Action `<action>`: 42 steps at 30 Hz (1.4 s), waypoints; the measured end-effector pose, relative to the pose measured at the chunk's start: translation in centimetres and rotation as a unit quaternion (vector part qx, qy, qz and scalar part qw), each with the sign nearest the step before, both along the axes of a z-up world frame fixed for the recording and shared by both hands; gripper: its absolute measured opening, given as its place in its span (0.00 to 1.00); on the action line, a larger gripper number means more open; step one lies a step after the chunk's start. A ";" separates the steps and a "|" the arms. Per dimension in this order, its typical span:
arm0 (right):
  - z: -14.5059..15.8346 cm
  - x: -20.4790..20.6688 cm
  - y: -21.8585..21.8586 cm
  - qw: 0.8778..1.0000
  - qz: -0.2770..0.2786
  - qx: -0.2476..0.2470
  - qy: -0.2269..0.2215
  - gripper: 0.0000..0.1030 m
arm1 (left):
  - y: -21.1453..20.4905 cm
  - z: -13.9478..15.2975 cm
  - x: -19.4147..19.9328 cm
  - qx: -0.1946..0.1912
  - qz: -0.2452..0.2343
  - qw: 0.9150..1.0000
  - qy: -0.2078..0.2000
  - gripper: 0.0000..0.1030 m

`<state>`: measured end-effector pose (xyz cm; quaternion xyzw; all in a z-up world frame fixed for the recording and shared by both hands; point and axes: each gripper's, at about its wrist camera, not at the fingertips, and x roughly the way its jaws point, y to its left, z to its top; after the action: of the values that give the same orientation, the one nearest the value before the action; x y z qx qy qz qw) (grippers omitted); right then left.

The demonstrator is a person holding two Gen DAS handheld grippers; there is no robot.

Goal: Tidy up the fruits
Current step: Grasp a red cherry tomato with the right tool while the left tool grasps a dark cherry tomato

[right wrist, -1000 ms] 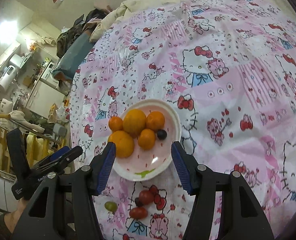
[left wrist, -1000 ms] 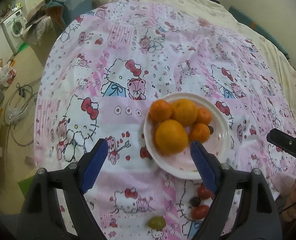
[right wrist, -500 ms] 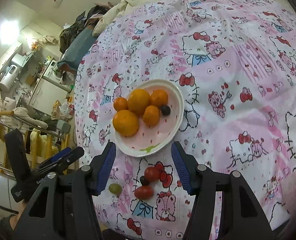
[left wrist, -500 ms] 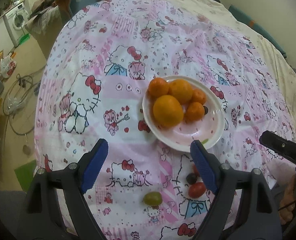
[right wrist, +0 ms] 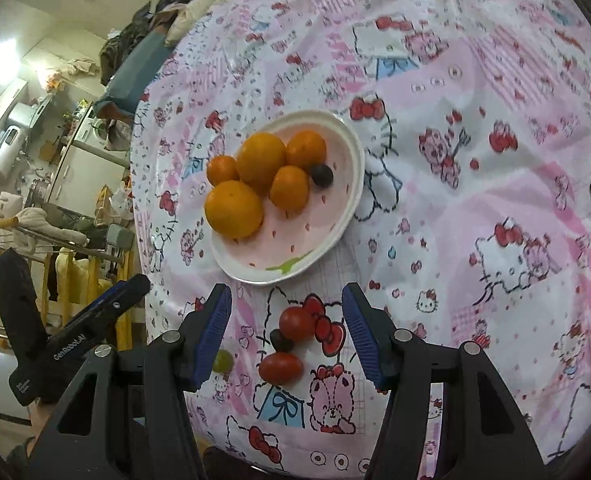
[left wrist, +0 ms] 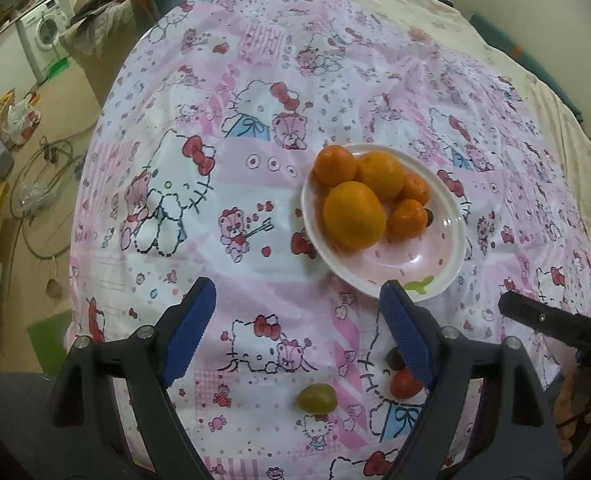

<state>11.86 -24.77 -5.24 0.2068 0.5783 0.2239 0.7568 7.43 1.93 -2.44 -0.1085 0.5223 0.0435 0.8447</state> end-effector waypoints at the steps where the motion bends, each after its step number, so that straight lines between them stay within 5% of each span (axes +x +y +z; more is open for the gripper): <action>1: -0.3 0.0 0.1 1.000 0.001 0.001 0.006 0.59 | 0.2 -0.1 0.0 -0.003 0.004 1.000 0.004 0.79; 12: -5.1 -0.3 4.3 0.995 0.055 -0.022 0.085 0.56 | 0.9 -0.9 0.0 -0.024 0.021 0.999 0.030 0.79; 18: -7.7 0.7 5.9 0.990 0.061 -0.053 0.111 0.36 | 0.3 -0.9 0.1 -0.023 0.010 0.999 0.030 0.79; 30: -4.9 0.6 3.6 0.997 0.032 -0.029 0.065 0.31 | -1.6 -2.8 0.1 -0.042 -0.033 0.997 0.061 0.79; 39: -2.0 0.4 -0.9 0.999 -0.027 -0.002 0.027 0.31 | -6.7 -5.7 1.3 -0.078 -0.097 0.984 0.128 0.50; 42: -1.7 0.4 -1.9 0.999 -0.037 0.002 0.025 0.31 | -8.4 -6.5 1.8 -0.080 -0.109 0.980 0.143 0.48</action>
<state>12.22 -26.64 -6.92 0.2349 0.5885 0.1916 0.7495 9.19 -6.46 -8.91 -0.1110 0.6485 -0.0763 0.7492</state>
